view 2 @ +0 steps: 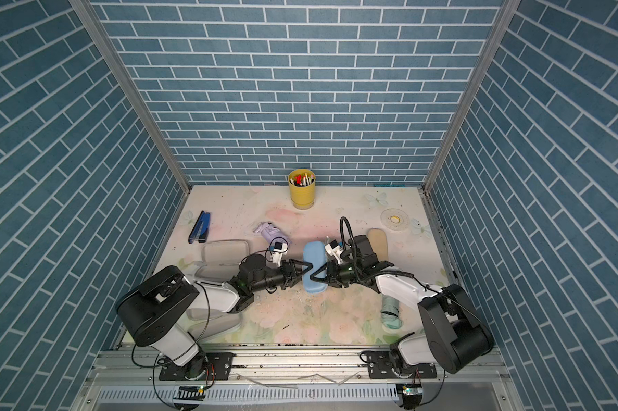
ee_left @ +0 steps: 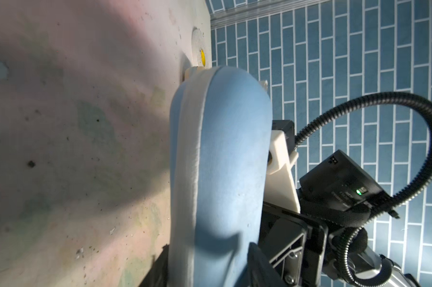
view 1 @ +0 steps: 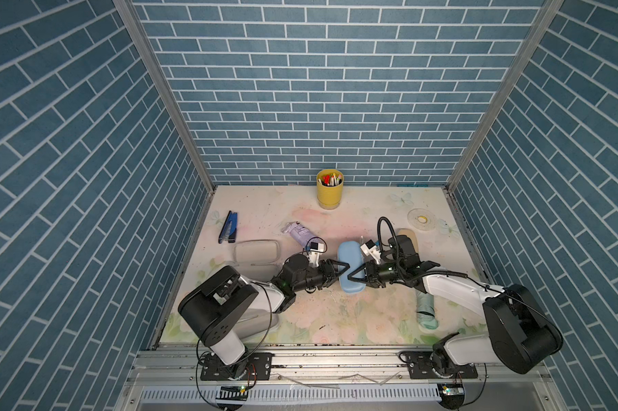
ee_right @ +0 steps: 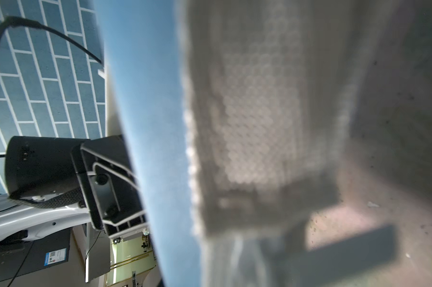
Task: Put umbrellas into zippered umbrella sleeves
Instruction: Pick up the umbrella sleeve at the center of the board.
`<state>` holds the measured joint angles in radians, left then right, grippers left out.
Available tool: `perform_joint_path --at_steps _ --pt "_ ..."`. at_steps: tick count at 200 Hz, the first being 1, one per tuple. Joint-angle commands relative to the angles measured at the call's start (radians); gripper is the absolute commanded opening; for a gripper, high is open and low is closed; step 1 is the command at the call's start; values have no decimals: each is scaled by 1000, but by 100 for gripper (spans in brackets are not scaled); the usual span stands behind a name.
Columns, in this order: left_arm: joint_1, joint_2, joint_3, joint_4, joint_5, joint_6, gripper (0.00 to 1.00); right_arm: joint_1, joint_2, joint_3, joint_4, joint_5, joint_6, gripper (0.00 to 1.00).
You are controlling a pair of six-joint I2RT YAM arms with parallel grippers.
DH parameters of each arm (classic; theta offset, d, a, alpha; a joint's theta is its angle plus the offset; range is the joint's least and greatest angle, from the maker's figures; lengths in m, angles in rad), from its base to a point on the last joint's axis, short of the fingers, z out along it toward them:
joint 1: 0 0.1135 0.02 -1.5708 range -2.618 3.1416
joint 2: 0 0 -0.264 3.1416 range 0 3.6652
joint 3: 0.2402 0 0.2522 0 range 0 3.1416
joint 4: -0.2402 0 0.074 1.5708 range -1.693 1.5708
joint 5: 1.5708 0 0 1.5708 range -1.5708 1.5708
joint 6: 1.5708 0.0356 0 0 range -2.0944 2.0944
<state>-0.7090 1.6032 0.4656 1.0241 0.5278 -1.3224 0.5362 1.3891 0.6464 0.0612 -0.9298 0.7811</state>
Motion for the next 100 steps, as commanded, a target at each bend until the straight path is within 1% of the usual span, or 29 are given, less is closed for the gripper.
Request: perform_joint_path --at_steps 1,11,23,45,70,100 --pt "79 -113 -44 25 34 25 68 16 -12 43 62 -81 -11 27" --pt "102 -155 -54 -22 53 54 73 18 -20 56 63 -95 -5 26" --pt "108 -198 -52 -111 59 112 76 22 -25 74 56 -118 3 26" --pt "108 -230 -15 -215 87 184 77 49 -24 103 40 -145 10 26" --pt "107 -224 11 -271 98 216 78 73 -18 113 96 -168 62 25" --pt "108 -202 16 -249 93 216 77 96 -11 122 154 -177 101 24"
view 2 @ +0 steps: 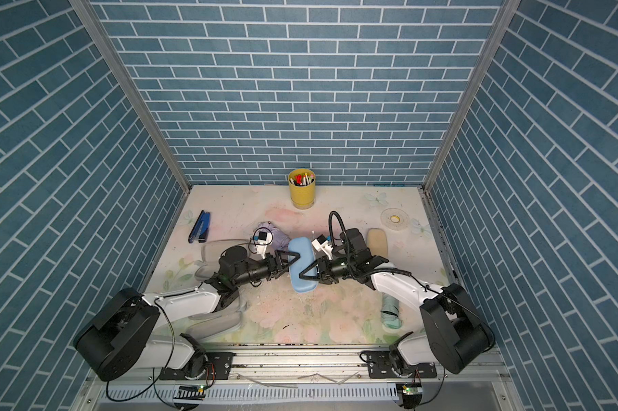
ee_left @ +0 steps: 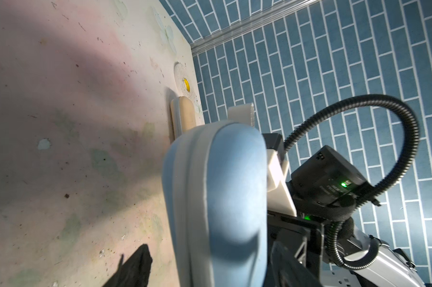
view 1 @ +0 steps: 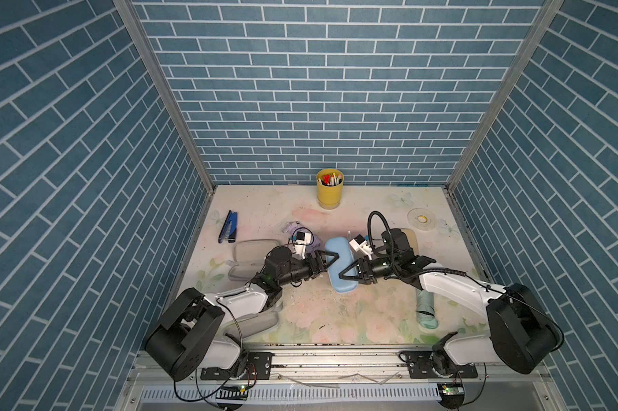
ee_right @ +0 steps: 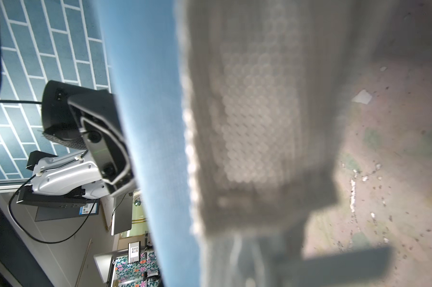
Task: Put umbrellas into zippered umbrella sleeves
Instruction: Pick up the umbrella sleeve at the center of the board.
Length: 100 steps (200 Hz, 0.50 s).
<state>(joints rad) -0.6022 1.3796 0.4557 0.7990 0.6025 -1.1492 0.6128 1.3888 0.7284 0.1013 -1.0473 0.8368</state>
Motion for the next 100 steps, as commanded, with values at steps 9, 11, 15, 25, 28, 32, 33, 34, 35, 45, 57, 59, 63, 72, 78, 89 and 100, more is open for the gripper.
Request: perform_joint_path --at_steps 9,11,15,25,28,32,33,34,35,45,57,59,63,72,78,89,100 --pt "0 32 39 -1 20 37 77 34 1 47 121 -60 44 24" --pt "-1 34 44 2 21 35 76 37 4 48 125 -59 45 24" --pt "0 38 55 8 22 35 75 44 10 50 132 -59 45 24" --pt "1 55 82 23 30 31 72 55 28 52 156 -57 53 24" --pt "2 59 89 31 32 30 70 56 33 52 161 -59 56 24" --pt "2 67 97 39 35 25 68 56 39 54 169 -61 60 24" --pt "2 68 99 43 36 24 68 55 40 55 170 -62 60 24" --pt "2 71 101 44 37 22 67 56 41 54 171 -63 60 24" --pt "4 72 103 47 38 21 67 57 42 55 173 -64 61 24" --pt "15 91 114 79 49 3 59 56 38 54 176 -66 54 28" --pt "35 112 121 126 75 -27 47 48 23 59 129 -68 11 38" --pt "42 115 121 131 78 -32 45 46 20 60 116 -68 2 41" --pt "53 118 121 144 86 -39 41 39 14 61 95 -69 -15 45" --pt "75 121 122 159 109 -49 33 20 -4 61 43 -74 -56 52" --pt "89 115 127 151 122 -47 28 -2 -20 62 1 -71 -86 55" --pt "114 93 137 112 145 -29 22 -51 -51 66 -80 -53 -142 57" --pt "139 56 155 42 166 11 21 -99 -85 83 -200 -8 -244 58"
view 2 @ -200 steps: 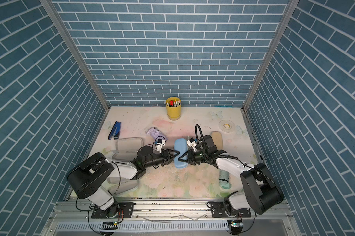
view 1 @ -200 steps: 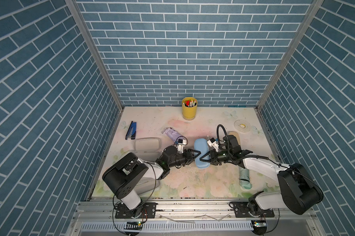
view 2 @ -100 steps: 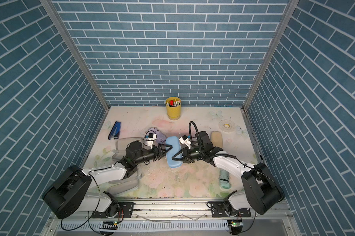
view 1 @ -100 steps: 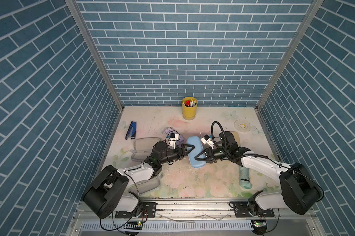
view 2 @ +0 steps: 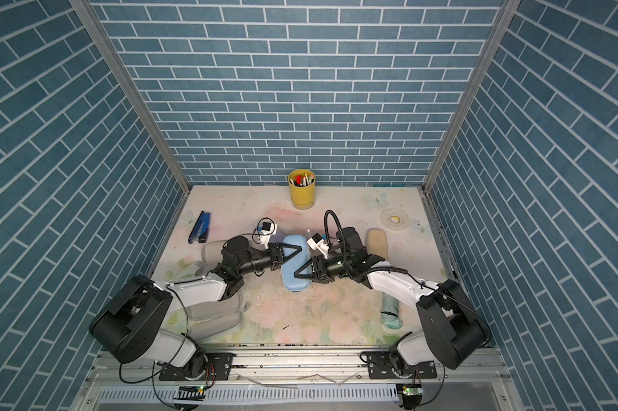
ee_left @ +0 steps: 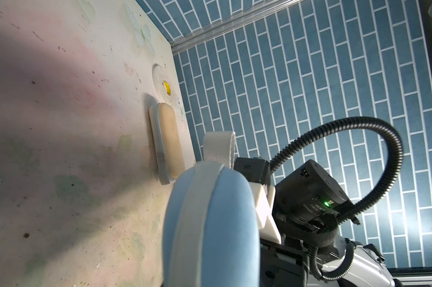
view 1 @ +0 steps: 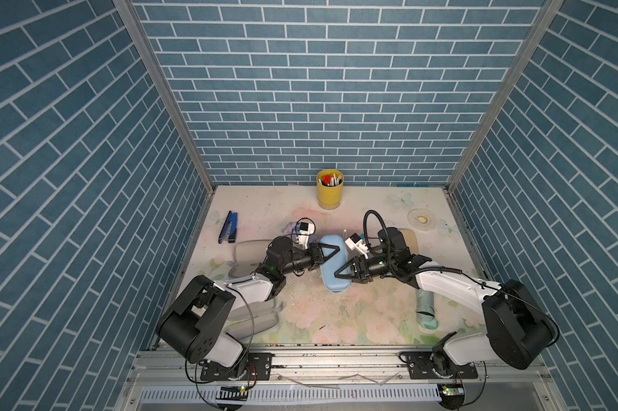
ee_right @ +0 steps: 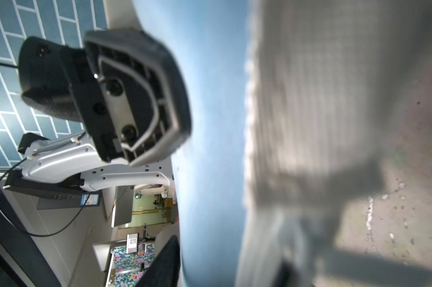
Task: Put umbrellas into zippered umbrella sleeves
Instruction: Pick up the umbrella sleeve at the center of the board, then zip the zipper on the umbrella sleeve.
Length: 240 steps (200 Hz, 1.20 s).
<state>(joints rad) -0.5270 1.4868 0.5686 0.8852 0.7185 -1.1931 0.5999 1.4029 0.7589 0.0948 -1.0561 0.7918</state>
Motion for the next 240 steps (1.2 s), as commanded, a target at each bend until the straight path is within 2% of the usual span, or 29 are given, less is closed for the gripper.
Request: perform_joint_path --at_steps 1,12,28,43,57,76,99,134,175,240 --pt "66 -56 44 -53 52 59 21 -89 -101 56 -212 4 -212 58" --pt "87 -105 67 -160 62 137 21 -112 -125 82 -340 97 -323 58" --pt "98 -171 114 -351 65 264 21 -112 -150 92 -408 334 -408 55" --pt "98 -204 157 -463 74 347 21 -75 -181 65 -361 587 -470 52" --pt "98 -212 178 -490 91 369 21 29 -216 32 -282 827 -584 51" --pt "95 -214 190 -494 106 375 21 139 -251 -10 -140 1002 -707 48" --pt "86 -218 200 -517 106 392 20 223 -257 -15 -39 1067 -798 44" --pt "66 -212 211 -527 109 405 20 318 -205 21 -16 1160 -898 43" --pt "47 -202 216 -542 114 414 20 337 -156 54 16 1190 -965 41" --pt "24 -174 220 -549 108 426 19 348 -126 97 26 1152 -1022 36"
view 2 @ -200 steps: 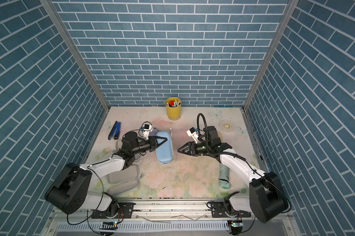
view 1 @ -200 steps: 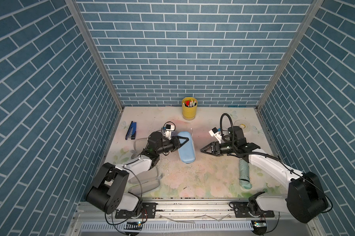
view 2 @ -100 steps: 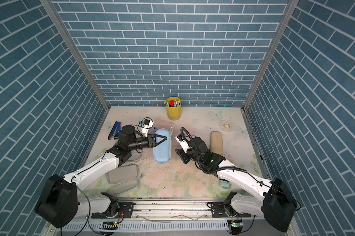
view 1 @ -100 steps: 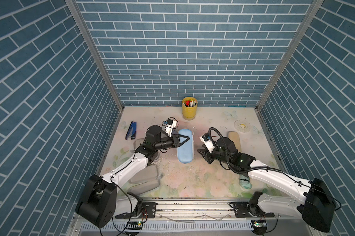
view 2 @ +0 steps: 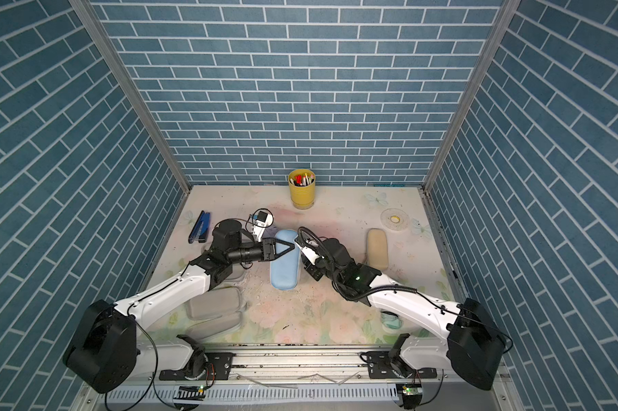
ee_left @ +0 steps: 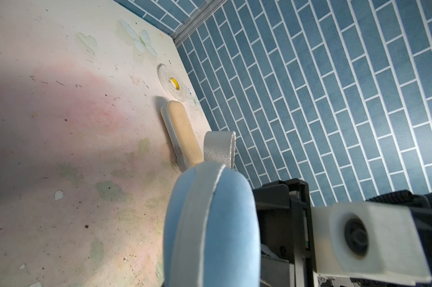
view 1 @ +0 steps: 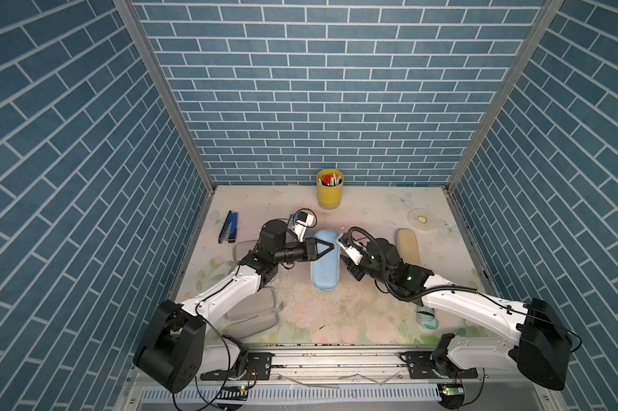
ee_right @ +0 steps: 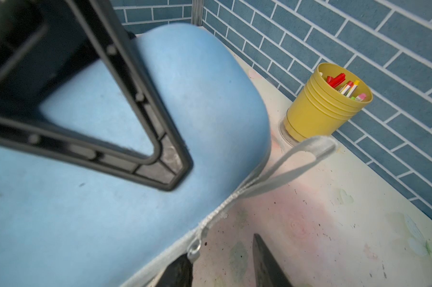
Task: Put umbrellas into zippered umbrella sleeves
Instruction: Zip the zipper on the umbrella sleeve.
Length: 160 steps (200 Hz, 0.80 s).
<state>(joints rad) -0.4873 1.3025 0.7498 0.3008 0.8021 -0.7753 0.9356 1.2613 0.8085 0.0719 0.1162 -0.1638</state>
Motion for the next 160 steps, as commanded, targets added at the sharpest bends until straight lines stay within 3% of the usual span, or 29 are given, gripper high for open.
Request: perform_joint_path --at_steps 1,55,103,160 --pt "-17 11 39 35 25 8 19 12 16 47 48 -21 -66 36" --pt "-31 21 43 32 39 10 16 13 60 49 135 -15 -105 23" --pt "-27 22 73 -35 36 51 15 34 37 5 154 1 -155 0" --pt "35 11 146 -122 14 102 12 151 -20 -72 -27 86 -224 0"
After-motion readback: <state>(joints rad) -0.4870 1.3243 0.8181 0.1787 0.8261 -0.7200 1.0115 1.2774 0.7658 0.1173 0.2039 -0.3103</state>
